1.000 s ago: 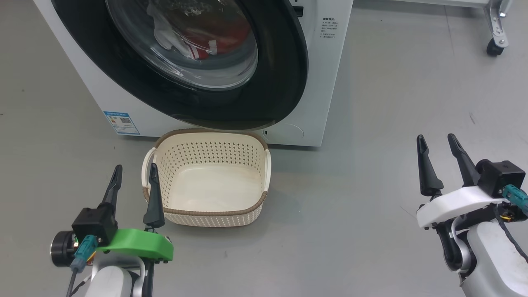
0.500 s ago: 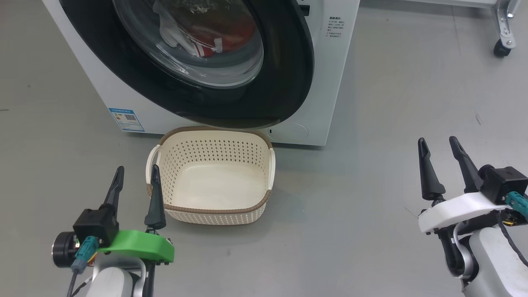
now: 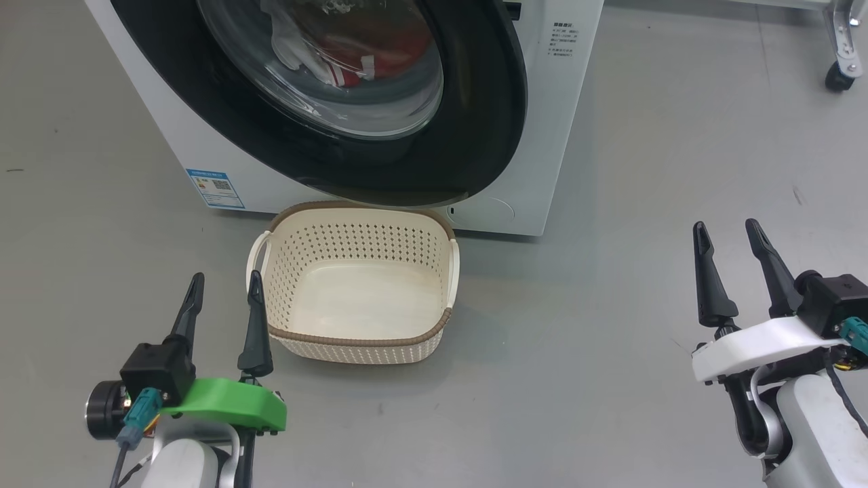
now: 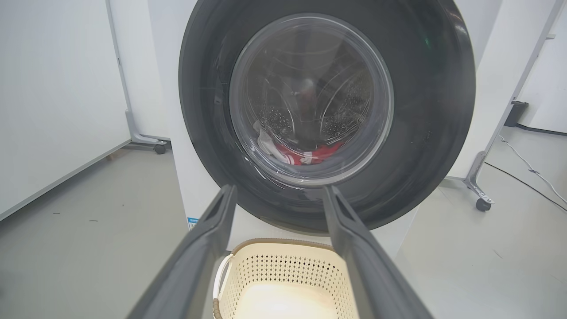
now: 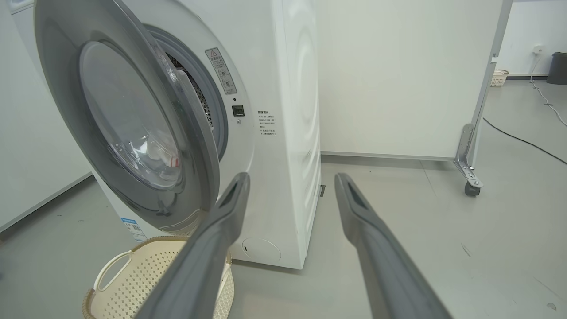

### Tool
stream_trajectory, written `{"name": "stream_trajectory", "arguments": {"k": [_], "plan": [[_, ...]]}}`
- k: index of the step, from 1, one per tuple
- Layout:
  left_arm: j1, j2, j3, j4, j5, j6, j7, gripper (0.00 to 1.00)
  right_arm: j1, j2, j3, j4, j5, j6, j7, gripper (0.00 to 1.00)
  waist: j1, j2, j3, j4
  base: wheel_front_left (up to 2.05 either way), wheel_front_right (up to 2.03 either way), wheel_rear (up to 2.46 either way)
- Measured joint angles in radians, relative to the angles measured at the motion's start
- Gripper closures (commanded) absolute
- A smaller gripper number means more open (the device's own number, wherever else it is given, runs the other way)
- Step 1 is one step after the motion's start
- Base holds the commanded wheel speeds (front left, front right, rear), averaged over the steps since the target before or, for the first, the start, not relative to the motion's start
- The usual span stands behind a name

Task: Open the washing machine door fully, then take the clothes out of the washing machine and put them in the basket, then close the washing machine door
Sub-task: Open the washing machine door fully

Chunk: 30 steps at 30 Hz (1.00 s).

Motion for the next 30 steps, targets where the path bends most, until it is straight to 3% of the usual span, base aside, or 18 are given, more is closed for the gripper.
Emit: {"name": "stream_trajectory", "arguments": {"k": [23,30], "plan": [[0.0,0.0,-0.016,-0.001,0.0,-0.001,0.0,0.0,0.01,0.002,-0.023,-0.024,-0.02,0.004,0.0,0.0,0.0,0.0,0.01,0.012,0.0,0.0,0.0],[-0.001,0.0,-0.03,-0.012,0.0,-0.001,0.0,0.0,-0.022,-0.03,-0.024,-0.037,-0.02,0.038,0.001,0.0,0.0001,0.0,0.049,0.02,0.0,0.0,0.0]]}}
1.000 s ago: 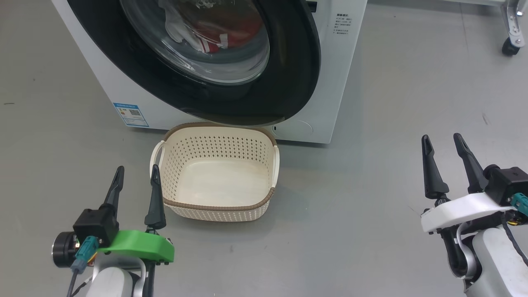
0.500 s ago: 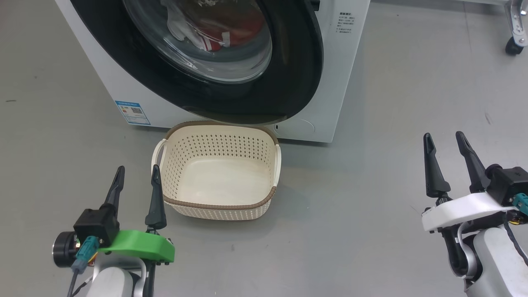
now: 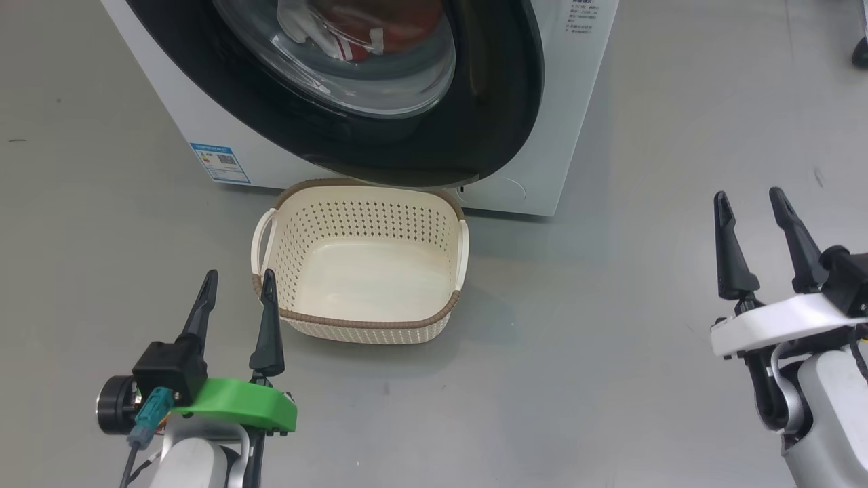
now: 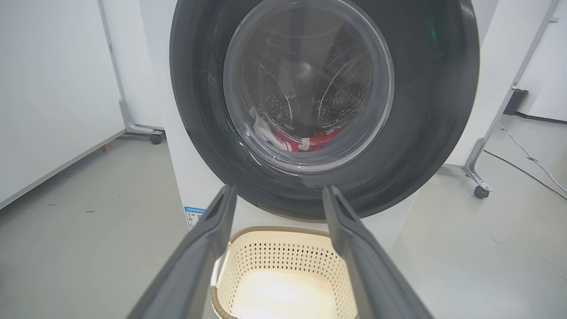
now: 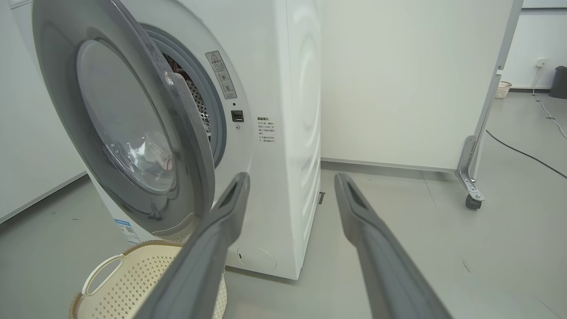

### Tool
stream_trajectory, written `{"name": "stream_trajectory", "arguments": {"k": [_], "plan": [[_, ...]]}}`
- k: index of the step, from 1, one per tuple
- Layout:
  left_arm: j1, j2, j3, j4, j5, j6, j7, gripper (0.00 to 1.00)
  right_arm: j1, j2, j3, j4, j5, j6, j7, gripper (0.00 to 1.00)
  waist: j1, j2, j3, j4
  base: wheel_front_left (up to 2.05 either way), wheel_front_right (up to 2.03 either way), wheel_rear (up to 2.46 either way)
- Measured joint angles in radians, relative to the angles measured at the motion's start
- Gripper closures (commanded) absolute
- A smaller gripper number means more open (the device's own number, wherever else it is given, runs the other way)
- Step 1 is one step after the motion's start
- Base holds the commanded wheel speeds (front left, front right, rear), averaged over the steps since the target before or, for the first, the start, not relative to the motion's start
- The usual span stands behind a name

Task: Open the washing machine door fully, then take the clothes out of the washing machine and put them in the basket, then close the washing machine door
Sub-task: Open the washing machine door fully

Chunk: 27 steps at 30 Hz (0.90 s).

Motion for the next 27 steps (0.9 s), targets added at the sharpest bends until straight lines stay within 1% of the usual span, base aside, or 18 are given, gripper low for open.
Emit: {"name": "stream_trajectory", "arguments": {"k": [5,6,14,15,16,17,20,21,27], "plan": [[-0.005,0.0,-0.011,-0.004,0.0,0.0,0.0,0.0,-0.064,-0.02,-0.001,-0.007,0.002,0.027,0.015,0.0,0.0,0.0,0.032,0.009,0.0,0.0,0.0],[-0.008,0.0,-0.016,-0.004,0.0,0.0,0.0,0.0,-0.075,-0.024,-0.002,-0.007,0.002,0.028,0.015,0.0,0.0,0.0,0.038,0.011,0.0,0.0,0.0],[-0.037,0.0,-0.029,-0.012,0.0,-0.001,0.0,0.0,-0.185,-0.051,0.006,-0.004,0.005,0.079,0.068,0.0,0.0,0.0,0.09,0.031,0.0,0.0,0.0],[-0.04,0.0,-0.03,-0.013,0.0,-0.001,0.0,0.0,-0.201,-0.054,0.008,-0.003,0.009,0.083,0.077,0.36,0.0,0.0,0.097,0.033,0.0,0.0,0.0],[-0.044,0.0,-0.031,-0.016,0.0,-0.001,0.0,0.0,-0.216,-0.055,0.01,-0.002,0.017,0.089,0.085,0.9,0.0,0.0,0.103,0.036,0.0,0.0,0.0],[-0.047,0.0,-0.033,-0.016,0.0,-0.001,0.0,0.0,-0.23,-0.055,0.011,-0.001,0.023,0.09,0.089,1.0,0.0,0.0,0.109,0.038,0.0,0.0,0.0],[-0.058,0.0,-0.039,-0.019,0.0,-0.001,0.0,0.0,-0.27,-0.055,0.011,0.007,0.061,0.106,0.116,1.0,0.0,0.0,0.127,0.047,0.0,0.0,0.0],[-0.064,0.0,-0.042,-0.022,-0.002,-0.001,0.0,0.0,-0.297,-0.051,0.008,0.014,0.094,0.113,0.141,1.0,0.0,0.0,0.139,0.052,0.0,0.0,0.0],[-0.091,0.0,-0.05,-0.031,-0.013,0.0,0.0,0.0,-0.392,-0.015,-0.022,0.041,0.254,0.123,0.234,1.0,0.0,0.0,0.178,0.067,0.0,0.0,0.0]]}}
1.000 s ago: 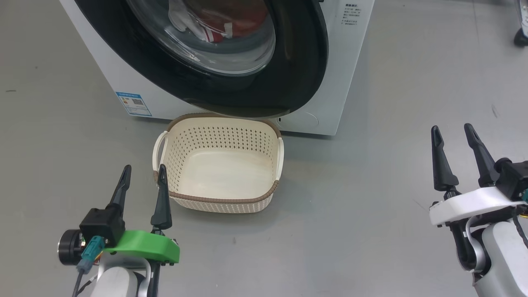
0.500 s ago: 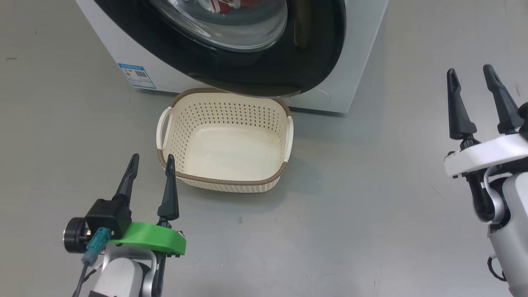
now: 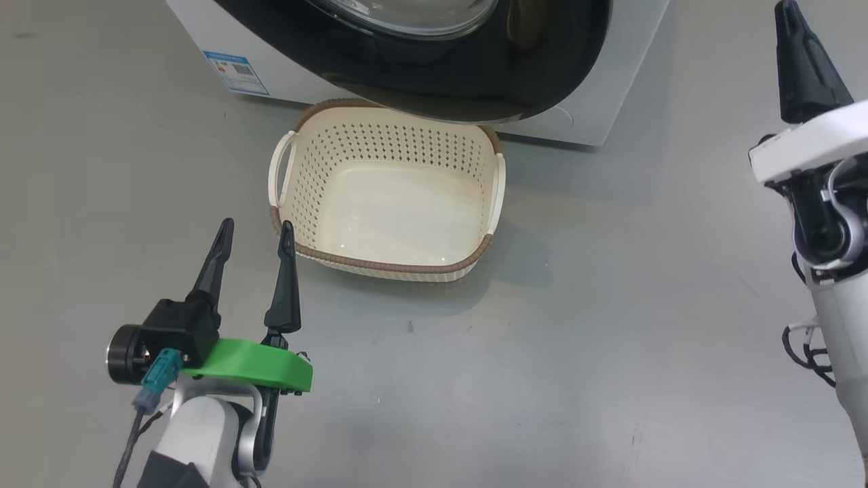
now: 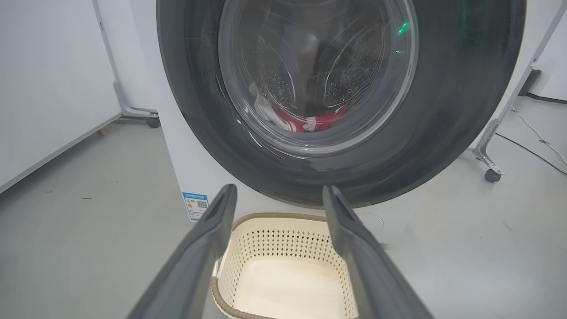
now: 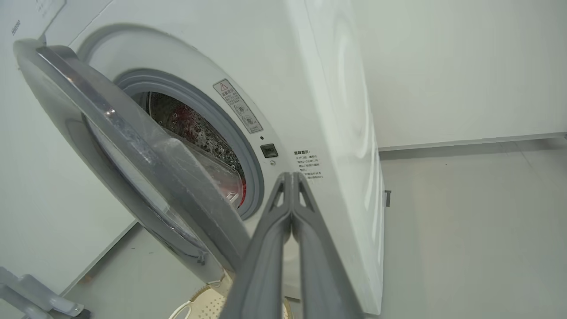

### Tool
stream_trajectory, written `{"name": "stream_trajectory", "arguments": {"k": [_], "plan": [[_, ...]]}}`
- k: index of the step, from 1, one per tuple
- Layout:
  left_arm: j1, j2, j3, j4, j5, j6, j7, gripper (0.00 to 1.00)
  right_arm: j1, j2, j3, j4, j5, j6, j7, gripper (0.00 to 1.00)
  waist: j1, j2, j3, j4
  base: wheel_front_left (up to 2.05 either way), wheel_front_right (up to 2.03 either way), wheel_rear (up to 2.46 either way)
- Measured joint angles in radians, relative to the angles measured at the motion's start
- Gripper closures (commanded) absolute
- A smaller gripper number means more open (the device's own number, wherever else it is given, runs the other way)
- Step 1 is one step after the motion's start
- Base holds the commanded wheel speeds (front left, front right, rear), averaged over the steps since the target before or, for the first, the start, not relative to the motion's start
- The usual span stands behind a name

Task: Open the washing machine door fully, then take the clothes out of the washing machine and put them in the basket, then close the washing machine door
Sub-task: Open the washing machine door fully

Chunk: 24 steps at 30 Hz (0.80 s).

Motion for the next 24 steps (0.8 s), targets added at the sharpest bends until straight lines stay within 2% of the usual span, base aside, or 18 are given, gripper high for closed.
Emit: {"name": "stream_trajectory", "arguments": {"k": [12,17,24], "plan": [[-0.038,-0.001,-0.023,0.0,-0.016,0.001,0.0,0.0,-0.209,0.054,-0.093,0.101,0.343,0.007,0.249,1.0,0.0,0.0,0.061,0.043,0.0,0.0,0.0],[-0.044,-0.001,-0.022,0.0,-0.033,0.002,0.0,0.0,-0.28,0.067,-0.105,0.149,0.414,0.005,0.339,1.0,0.0,0.0,0.075,0.059,0.0,0.0,0.0],[-0.047,-0.001,-0.022,0.001,-0.033,0.006,0.0,0.0,-0.347,0.097,-0.127,0.21,0.531,-0.056,0.467,1.0,0.0,0.0,0.084,0.07,0.0,0.0,0.0]]}}
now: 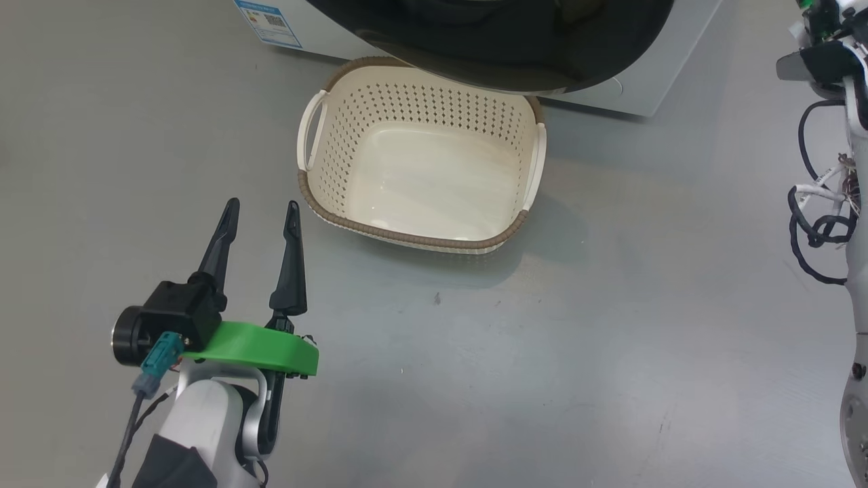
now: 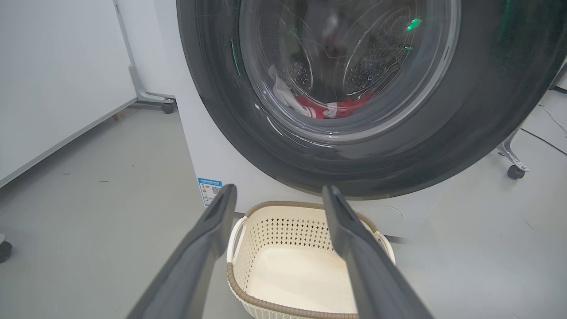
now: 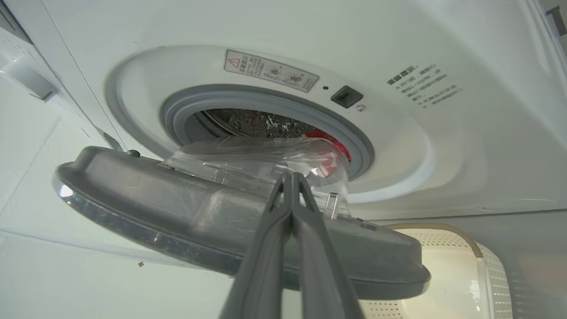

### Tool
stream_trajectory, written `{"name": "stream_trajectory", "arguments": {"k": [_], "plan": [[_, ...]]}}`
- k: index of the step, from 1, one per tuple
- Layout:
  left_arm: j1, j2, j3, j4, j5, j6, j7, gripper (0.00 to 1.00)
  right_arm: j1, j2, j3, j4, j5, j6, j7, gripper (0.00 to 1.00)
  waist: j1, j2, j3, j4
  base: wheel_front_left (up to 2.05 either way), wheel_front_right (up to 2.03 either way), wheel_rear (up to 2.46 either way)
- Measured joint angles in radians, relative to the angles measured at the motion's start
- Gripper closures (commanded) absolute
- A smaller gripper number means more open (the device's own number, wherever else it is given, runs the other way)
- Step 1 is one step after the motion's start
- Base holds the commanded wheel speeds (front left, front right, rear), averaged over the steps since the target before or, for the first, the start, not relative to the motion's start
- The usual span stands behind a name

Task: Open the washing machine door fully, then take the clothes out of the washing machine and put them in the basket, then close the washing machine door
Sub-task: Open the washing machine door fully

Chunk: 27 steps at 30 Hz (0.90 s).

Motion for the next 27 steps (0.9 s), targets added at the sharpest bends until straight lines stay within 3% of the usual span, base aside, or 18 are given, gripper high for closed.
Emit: {"name": "stream_trajectory", "arguments": {"k": [15,27], "plan": [[-0.014,0.0,-0.003,0.0,-0.006,0.006,0.0,0.0,-0.082,0.014,-0.006,0.081,0.093,-0.078,0.17,1.0,0.0,0.0,0.022,0.01,0.0,0.0,0.0],[-0.018,-0.001,-0.009,0.0,-0.007,0.008,0.0,0.0,-0.122,0.018,-0.009,0.122,0.134,-0.106,0.239,1.0,0.0,0.0,0.028,0.02,0.0,0.0,0.0]]}}
